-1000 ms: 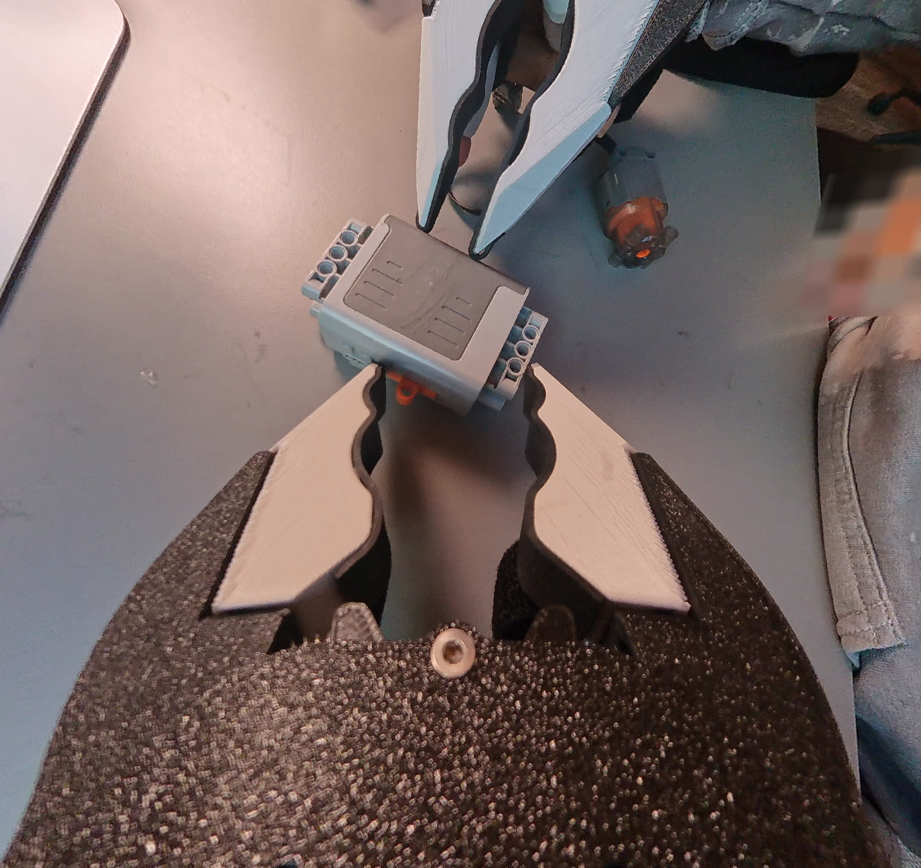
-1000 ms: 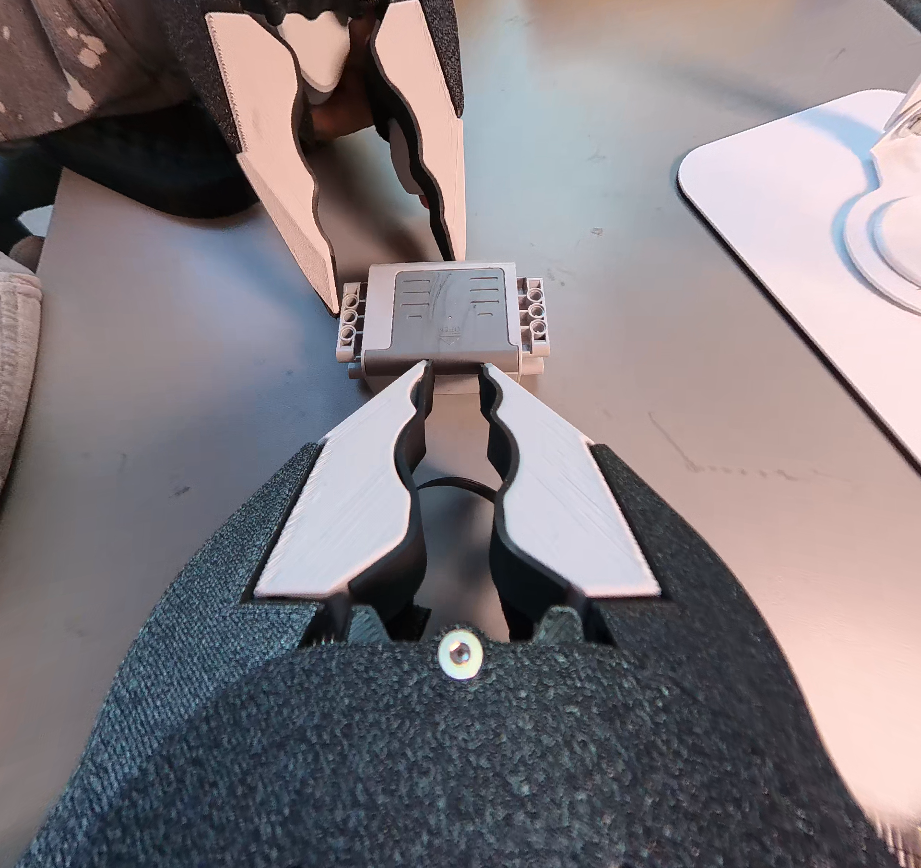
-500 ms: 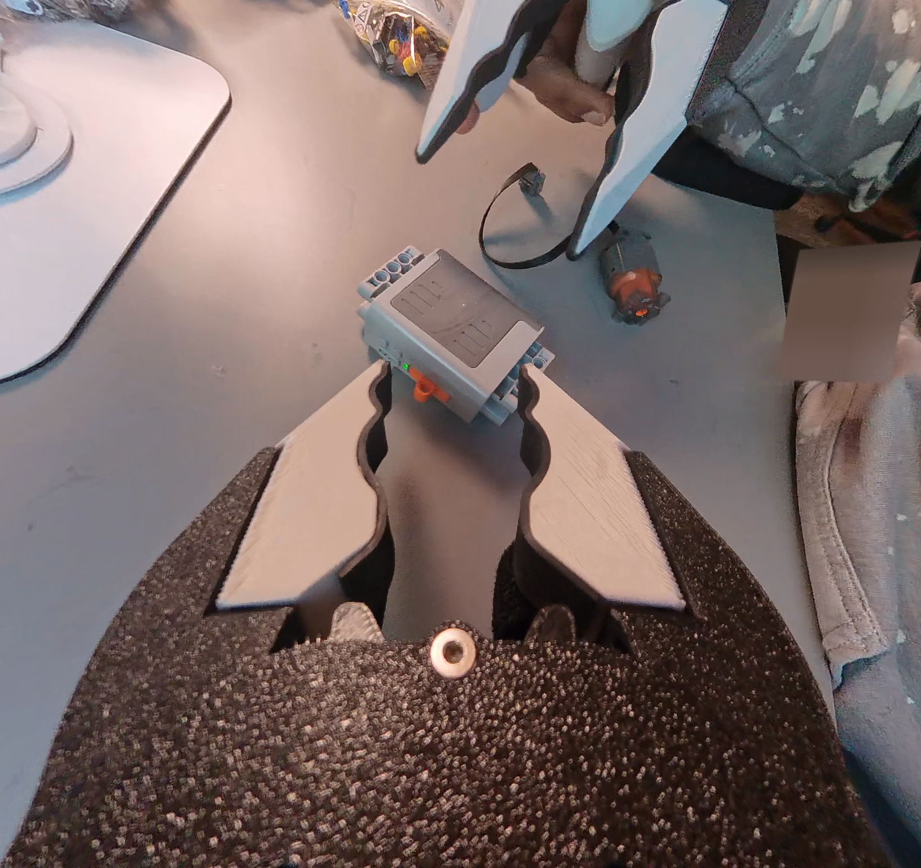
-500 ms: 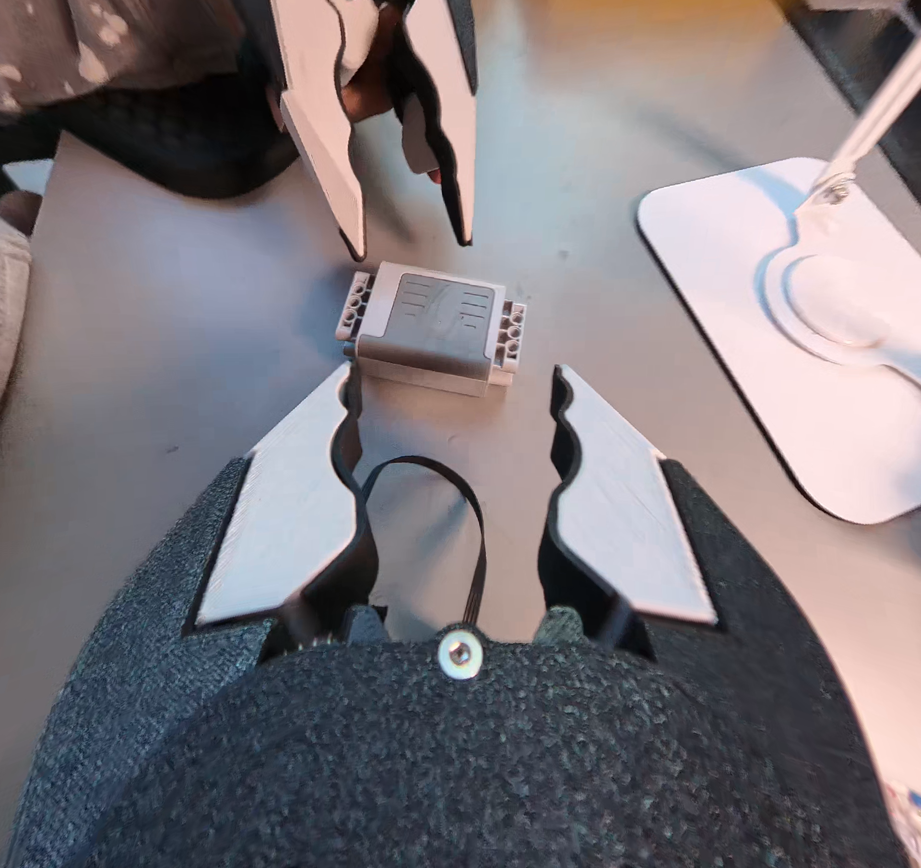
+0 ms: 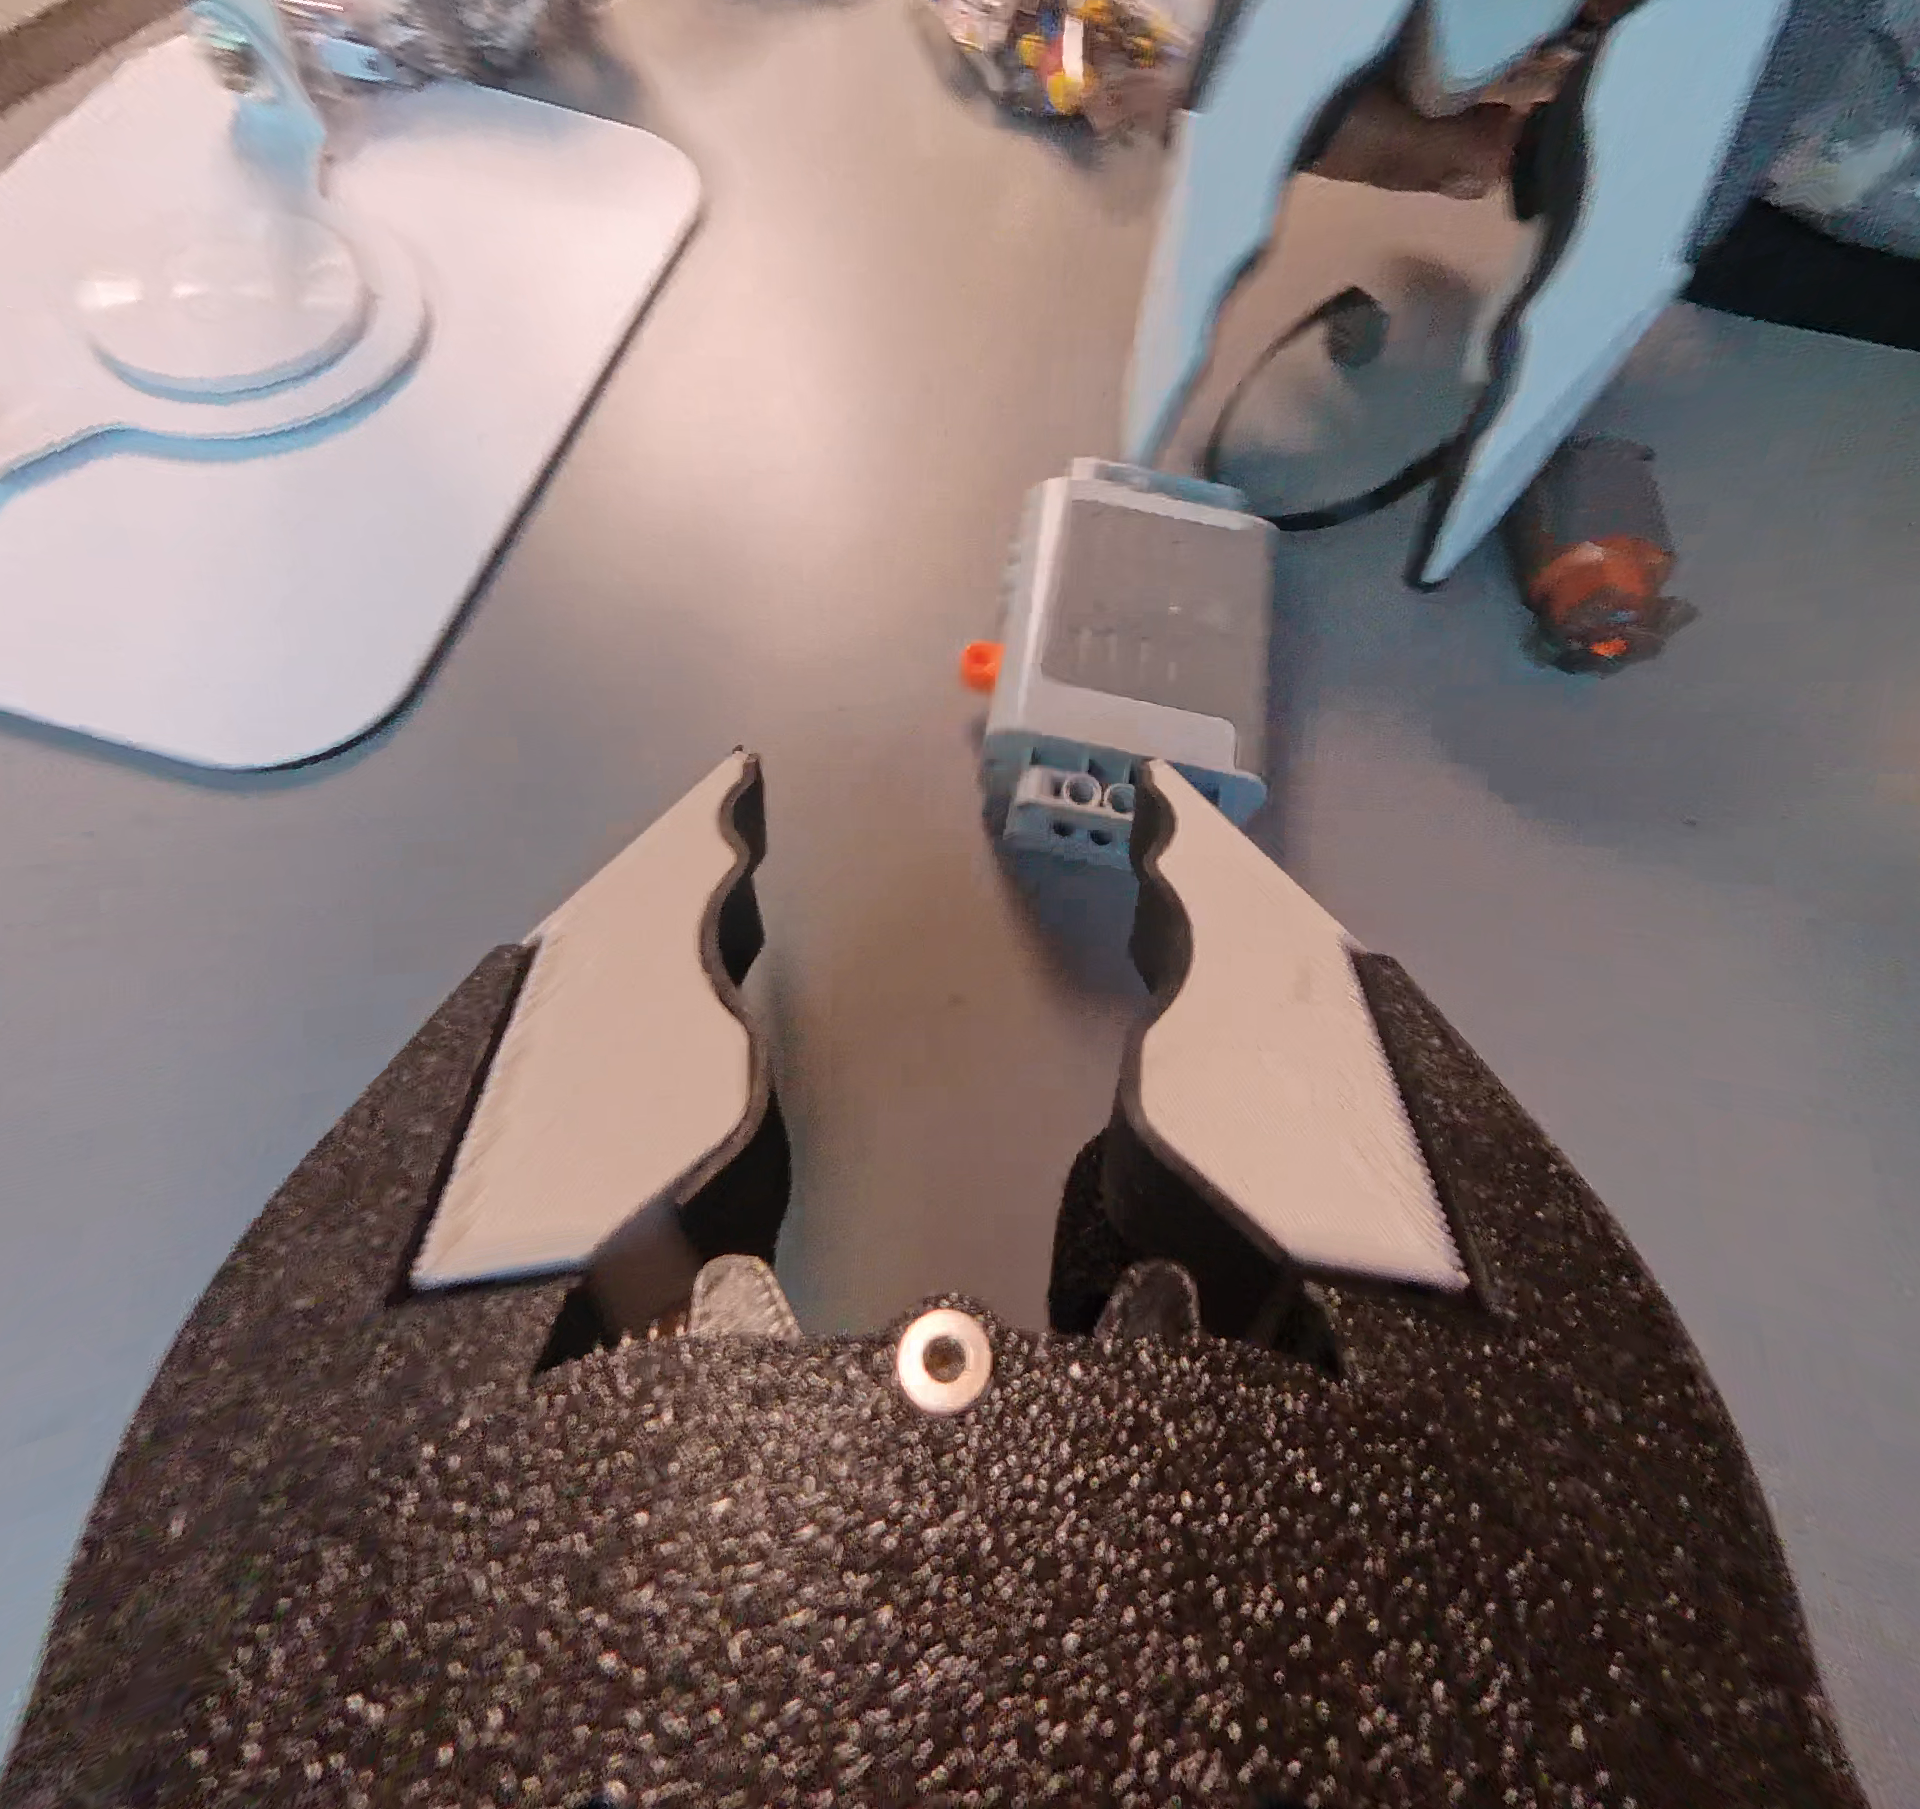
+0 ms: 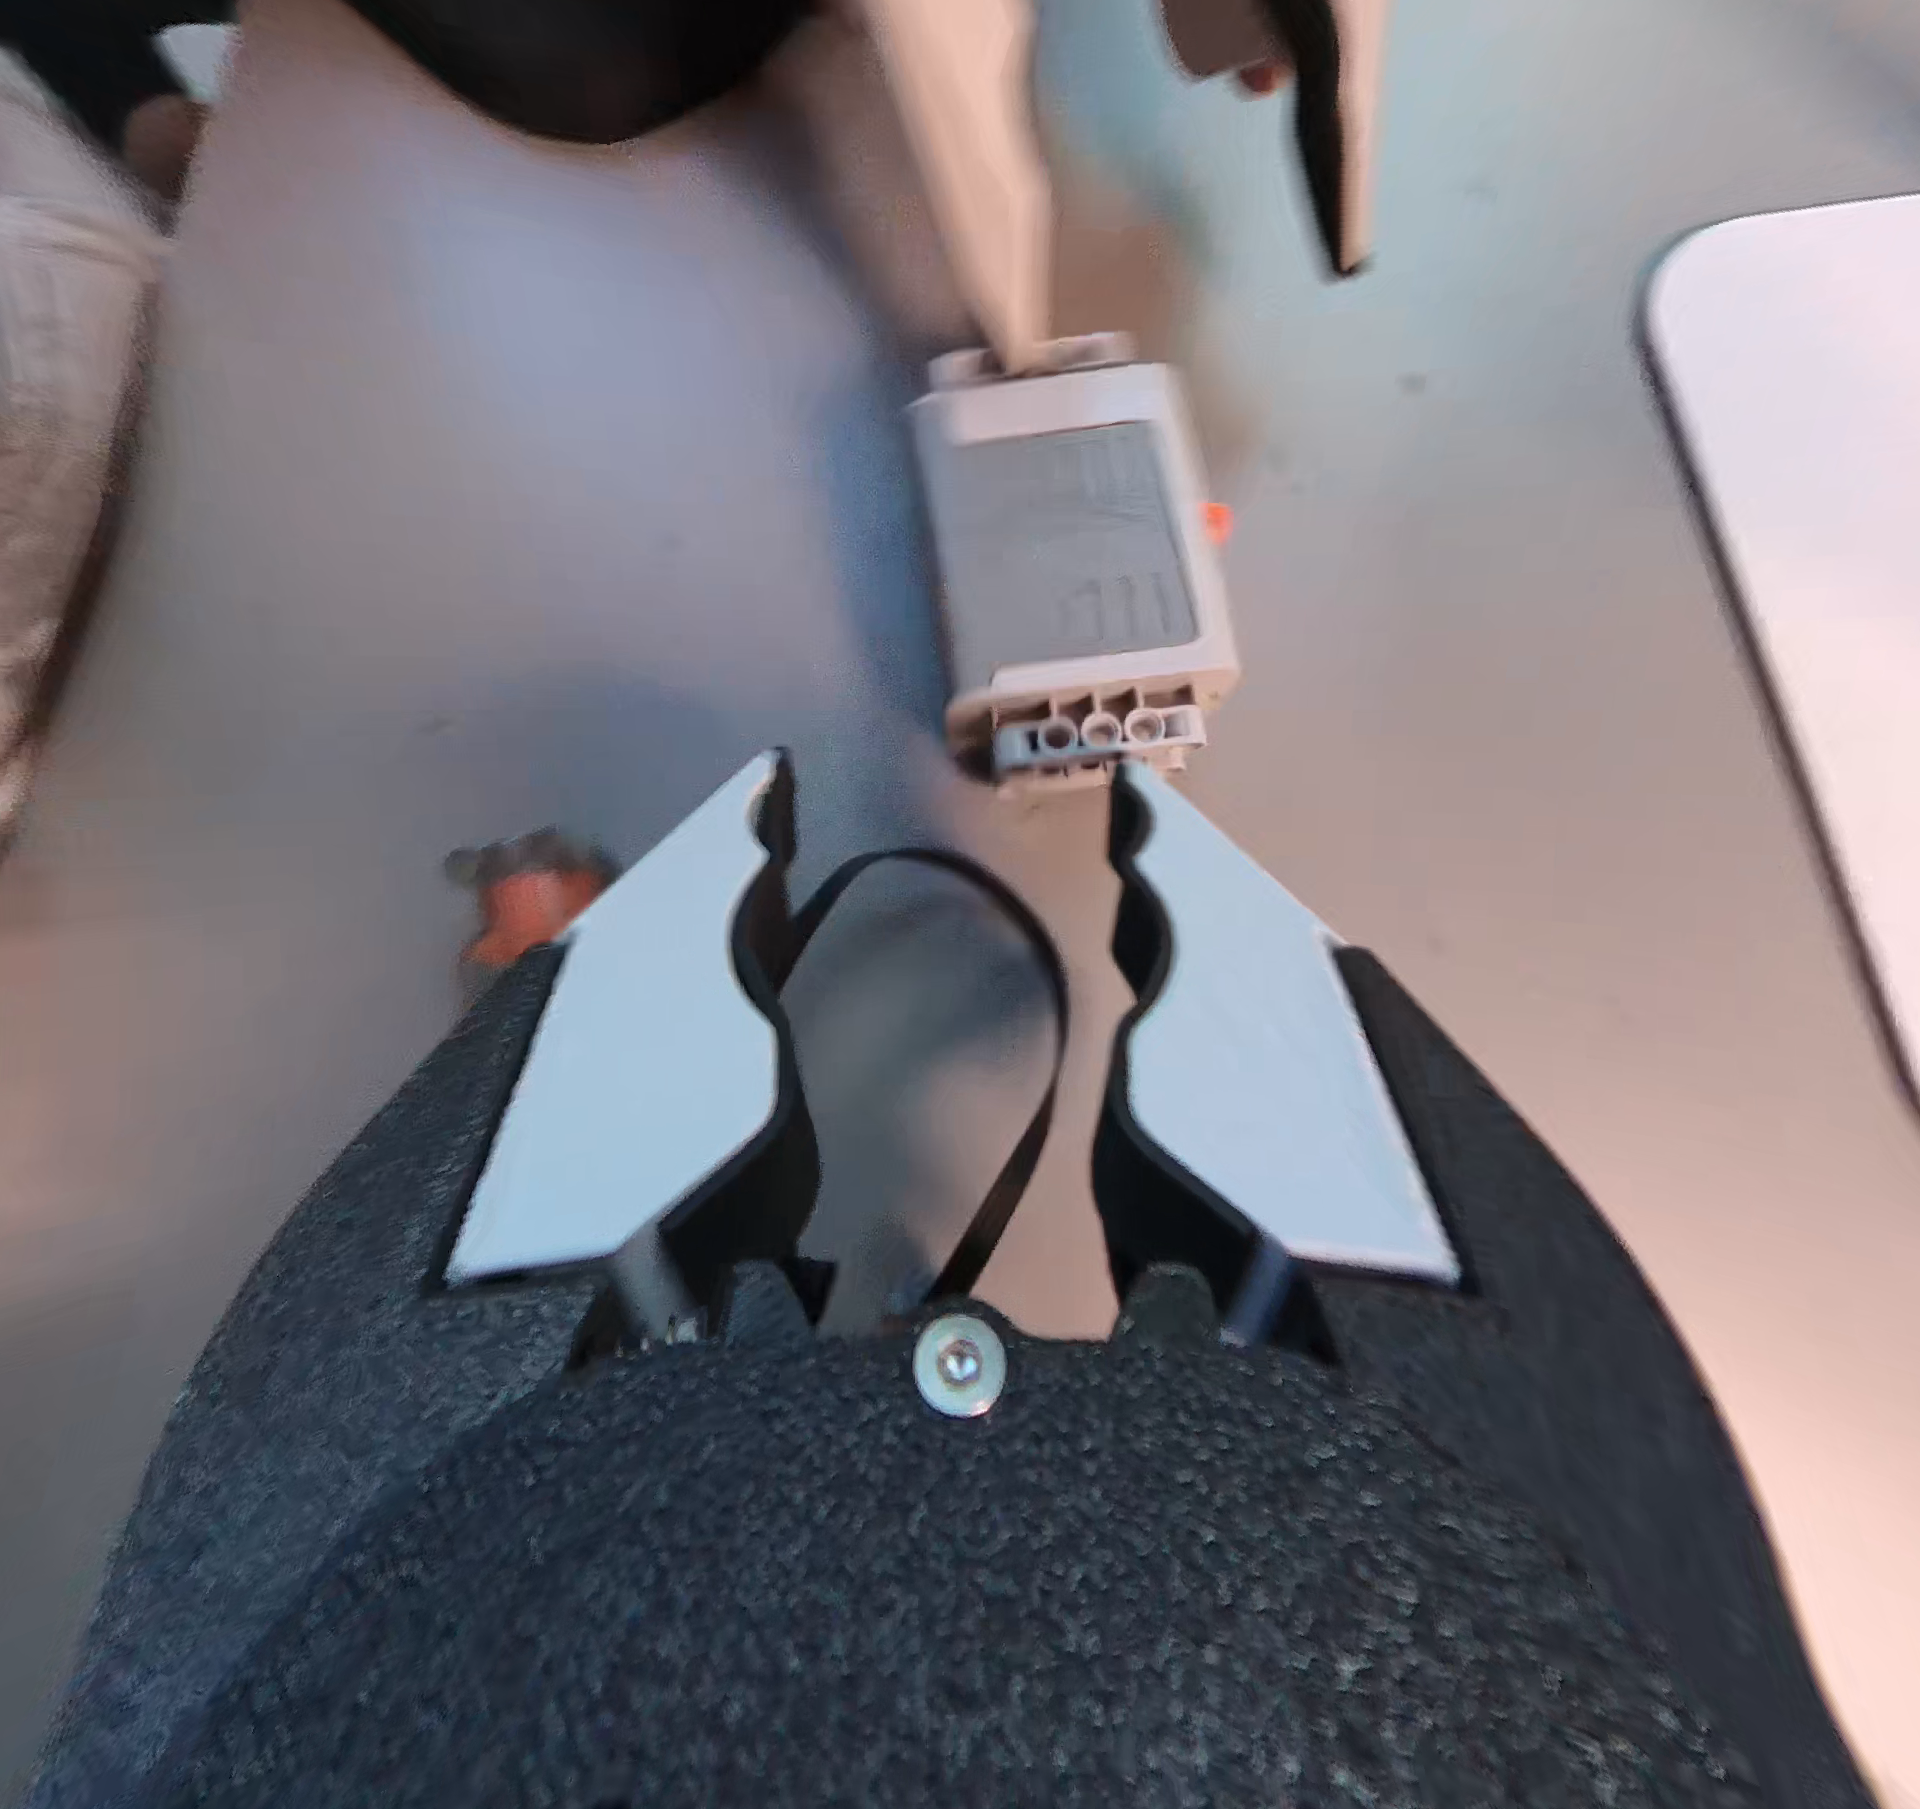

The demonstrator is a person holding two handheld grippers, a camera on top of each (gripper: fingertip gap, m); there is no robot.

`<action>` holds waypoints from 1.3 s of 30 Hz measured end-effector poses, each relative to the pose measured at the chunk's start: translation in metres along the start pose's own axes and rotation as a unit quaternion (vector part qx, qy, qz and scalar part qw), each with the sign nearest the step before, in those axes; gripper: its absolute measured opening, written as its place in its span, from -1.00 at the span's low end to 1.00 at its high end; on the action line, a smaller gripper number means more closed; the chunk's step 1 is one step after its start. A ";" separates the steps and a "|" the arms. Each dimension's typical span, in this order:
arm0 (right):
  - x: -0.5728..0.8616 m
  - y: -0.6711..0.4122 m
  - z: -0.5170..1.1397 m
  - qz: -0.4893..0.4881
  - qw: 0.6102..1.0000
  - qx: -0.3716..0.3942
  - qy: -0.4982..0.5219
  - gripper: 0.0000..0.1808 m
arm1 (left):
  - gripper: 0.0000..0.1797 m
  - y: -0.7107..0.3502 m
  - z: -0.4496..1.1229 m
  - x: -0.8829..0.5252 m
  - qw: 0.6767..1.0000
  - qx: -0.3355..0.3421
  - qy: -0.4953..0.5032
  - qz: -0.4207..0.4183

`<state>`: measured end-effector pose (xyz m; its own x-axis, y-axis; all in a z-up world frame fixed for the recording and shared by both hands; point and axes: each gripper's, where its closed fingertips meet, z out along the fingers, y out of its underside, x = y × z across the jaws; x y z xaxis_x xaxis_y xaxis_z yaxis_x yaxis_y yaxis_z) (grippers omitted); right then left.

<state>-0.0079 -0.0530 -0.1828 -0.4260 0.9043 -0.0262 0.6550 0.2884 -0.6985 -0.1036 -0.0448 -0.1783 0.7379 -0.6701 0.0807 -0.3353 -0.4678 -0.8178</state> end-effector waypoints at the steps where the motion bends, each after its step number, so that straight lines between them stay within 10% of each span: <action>1: -0.018 0.001 -0.007 0.005 0.998 0.009 -0.059 -0.61 | -0.37 -0.002 -0.004 -0.014 0.999 0.012 -0.037 -0.010; 12: 0.033 -0.014 -0.028 0.034 0.987 0.145 0.064 -0.52 | 0.00 -0.012 0.013 0.029 1.000 -0.011 0.016 -0.006; 21: 0.076 -0.025 -0.066 0.085 0.952 0.231 0.184 -0.52 | 0.31 -0.004 0.055 0.034 0.971 -0.062 -0.171 -0.157; 39: 0.024 -0.024 -0.054 -0.015 0.979 0.187 0.079 -0.54 | 0.21 0.024 0.028 0.062 0.935 -0.180 0.204 0.227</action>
<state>-0.0001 -0.0214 -0.1283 -0.3211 0.9430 0.0880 0.3575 0.2068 -0.9107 -0.0493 -0.0819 -0.2085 0.2107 -0.9767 0.0419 -0.7899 -0.1954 -0.5812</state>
